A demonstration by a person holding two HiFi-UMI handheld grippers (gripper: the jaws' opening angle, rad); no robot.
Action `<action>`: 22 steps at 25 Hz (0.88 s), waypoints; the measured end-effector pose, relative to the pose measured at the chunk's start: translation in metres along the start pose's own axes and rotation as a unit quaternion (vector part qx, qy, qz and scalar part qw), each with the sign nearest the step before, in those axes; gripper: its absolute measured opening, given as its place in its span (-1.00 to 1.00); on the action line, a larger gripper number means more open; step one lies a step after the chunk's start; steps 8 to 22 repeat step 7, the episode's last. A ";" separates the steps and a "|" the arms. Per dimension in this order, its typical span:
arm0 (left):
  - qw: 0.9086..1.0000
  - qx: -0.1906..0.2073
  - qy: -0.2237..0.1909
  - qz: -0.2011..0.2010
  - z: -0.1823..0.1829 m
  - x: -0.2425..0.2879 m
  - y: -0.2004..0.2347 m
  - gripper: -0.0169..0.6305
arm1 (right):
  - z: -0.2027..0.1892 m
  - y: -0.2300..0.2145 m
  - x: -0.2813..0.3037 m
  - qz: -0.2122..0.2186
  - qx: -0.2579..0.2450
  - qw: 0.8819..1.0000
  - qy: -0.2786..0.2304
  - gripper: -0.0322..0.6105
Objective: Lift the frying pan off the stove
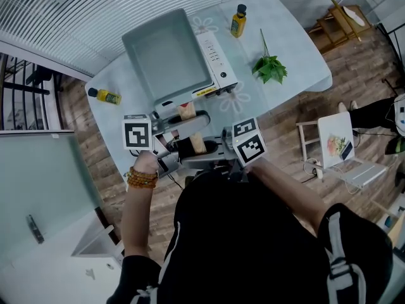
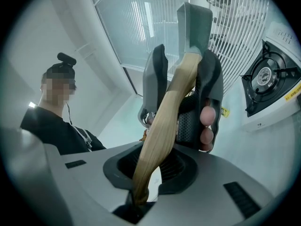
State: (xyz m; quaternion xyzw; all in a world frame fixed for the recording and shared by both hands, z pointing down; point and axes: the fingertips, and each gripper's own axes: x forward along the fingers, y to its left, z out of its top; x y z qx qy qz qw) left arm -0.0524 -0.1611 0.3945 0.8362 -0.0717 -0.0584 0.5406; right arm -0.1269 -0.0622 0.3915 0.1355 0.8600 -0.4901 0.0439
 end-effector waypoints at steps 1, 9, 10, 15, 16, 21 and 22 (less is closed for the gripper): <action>1.000 0.000 -0.001 0.001 0.000 0.000 0.000 -0.51 | 0.000 0.000 0.000 0.001 0.000 1.000 0.001 -0.72; 1.000 -0.002 -0.004 0.001 -0.001 0.002 -0.001 -0.51 | -0.001 0.003 -0.002 0.005 0.003 1.000 0.001 -0.72; 1.000 -0.002 -0.004 0.001 -0.001 0.002 -0.001 -0.51 | -0.001 0.003 -0.002 0.005 0.003 1.000 0.001 -0.72; 1.000 -0.002 -0.004 0.001 -0.001 0.002 -0.001 -0.51 | -0.001 0.003 -0.002 0.005 0.003 1.000 0.001 -0.72; 1.000 -0.002 -0.004 0.001 -0.001 0.002 -0.001 -0.51 | -0.001 0.003 -0.002 0.005 0.003 1.000 0.001 -0.72; 1.000 -0.002 -0.004 0.001 -0.001 0.002 -0.001 -0.51 | -0.001 0.003 -0.002 0.005 0.003 1.000 0.001 -0.72; 1.000 -0.002 -0.004 0.001 -0.001 0.002 -0.001 -0.51 | -0.001 0.003 -0.002 0.005 0.003 1.000 0.001 -0.72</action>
